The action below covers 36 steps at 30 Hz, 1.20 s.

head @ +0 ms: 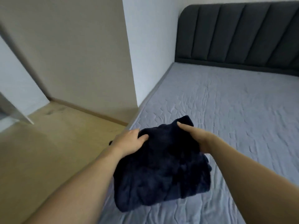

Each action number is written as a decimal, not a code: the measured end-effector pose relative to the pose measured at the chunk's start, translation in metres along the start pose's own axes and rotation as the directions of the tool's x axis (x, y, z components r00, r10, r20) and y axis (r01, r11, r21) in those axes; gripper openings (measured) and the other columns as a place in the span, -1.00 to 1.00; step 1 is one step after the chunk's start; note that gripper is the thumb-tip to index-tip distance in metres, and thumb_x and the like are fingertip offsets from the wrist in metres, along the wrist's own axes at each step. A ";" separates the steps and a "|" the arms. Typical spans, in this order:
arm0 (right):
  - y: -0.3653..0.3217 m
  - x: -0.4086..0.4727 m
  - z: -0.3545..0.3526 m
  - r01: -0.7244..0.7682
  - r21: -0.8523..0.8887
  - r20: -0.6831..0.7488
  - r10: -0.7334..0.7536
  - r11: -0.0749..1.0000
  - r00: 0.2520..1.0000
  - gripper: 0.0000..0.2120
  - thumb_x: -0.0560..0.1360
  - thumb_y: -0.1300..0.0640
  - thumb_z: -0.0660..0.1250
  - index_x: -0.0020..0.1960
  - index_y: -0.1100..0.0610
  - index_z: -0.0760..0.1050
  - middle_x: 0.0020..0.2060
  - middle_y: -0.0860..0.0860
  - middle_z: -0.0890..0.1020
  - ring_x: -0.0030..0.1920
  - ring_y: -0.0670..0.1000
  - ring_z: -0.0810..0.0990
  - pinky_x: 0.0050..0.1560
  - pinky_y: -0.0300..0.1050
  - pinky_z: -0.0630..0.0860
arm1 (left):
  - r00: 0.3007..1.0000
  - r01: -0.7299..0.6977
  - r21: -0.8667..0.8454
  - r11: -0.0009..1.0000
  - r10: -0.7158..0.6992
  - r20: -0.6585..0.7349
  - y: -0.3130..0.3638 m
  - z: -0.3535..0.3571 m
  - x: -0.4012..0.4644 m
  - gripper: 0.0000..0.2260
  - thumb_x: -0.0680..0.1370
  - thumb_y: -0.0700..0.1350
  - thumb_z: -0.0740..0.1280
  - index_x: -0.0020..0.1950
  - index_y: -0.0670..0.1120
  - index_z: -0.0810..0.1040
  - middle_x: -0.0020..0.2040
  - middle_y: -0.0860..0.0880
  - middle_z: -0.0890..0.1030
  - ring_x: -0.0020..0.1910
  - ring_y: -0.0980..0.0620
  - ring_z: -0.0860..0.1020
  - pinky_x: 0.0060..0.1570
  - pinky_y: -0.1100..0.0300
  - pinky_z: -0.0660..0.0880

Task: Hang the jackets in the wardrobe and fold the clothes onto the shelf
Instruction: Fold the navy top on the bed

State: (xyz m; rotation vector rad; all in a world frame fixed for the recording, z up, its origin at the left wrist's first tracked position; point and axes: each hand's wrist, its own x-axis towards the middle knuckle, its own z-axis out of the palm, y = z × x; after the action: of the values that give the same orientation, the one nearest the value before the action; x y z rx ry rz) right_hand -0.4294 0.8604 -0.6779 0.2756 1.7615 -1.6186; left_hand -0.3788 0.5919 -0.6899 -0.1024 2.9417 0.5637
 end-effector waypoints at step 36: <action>-0.632 -0.137 1.006 0.618 0.150 0.469 -0.606 0.771 0.642 -0.52 0.47 -0.07 0.43 0.25 0.20 0.46 0.01 0.12 0.65 -0.02 0.14 0.65 0.02 0.05 0.61 | 0.853 0.265 -0.501 0.823 -0.443 -0.276 -0.576 -0.884 -0.304 -0.50 0.32 0.39 0.46 0.17 0.20 0.63 0.08 0.12 0.69 0.03 0.09 0.67 0.14 0.12 0.53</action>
State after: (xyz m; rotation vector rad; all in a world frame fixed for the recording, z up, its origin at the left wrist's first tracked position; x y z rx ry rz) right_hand -0.3493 -0.1573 -0.0544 -0.7952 1.5253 -1.8927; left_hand -0.1381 -0.2594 -0.0390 -0.9045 2.9444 1.2687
